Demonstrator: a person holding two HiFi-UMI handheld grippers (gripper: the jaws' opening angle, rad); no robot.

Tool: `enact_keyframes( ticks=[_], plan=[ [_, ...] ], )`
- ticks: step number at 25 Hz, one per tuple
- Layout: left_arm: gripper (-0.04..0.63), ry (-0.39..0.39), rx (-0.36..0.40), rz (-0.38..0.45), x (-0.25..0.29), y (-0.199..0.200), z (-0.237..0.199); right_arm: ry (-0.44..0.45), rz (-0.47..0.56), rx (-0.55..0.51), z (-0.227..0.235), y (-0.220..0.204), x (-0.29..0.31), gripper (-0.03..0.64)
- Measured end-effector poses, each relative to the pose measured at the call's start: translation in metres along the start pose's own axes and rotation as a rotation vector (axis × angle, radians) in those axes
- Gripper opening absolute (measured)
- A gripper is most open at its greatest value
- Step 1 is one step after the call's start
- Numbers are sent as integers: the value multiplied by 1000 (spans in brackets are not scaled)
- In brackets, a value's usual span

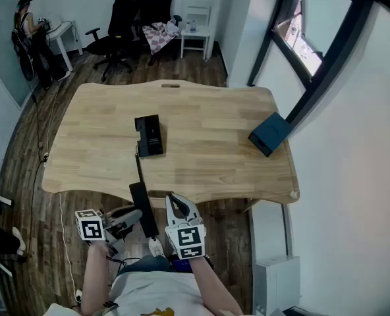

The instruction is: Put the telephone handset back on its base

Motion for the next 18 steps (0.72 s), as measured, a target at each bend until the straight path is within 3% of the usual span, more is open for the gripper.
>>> enact_keyframes(
  ticks=[18],
  plan=[
    [71, 2, -1, -2, 4, 3, 4, 16, 24, 27, 8, 2, 0, 6]
  ],
)
Point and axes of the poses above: the fingertips, and each gripper's own axes: x forward along the fingers, z to its right, y out of its top, the point moved 6 cm from there along -x, backward along the fingers, and after that the axes turned 13 degrees about -x, right-handed, at the moved point
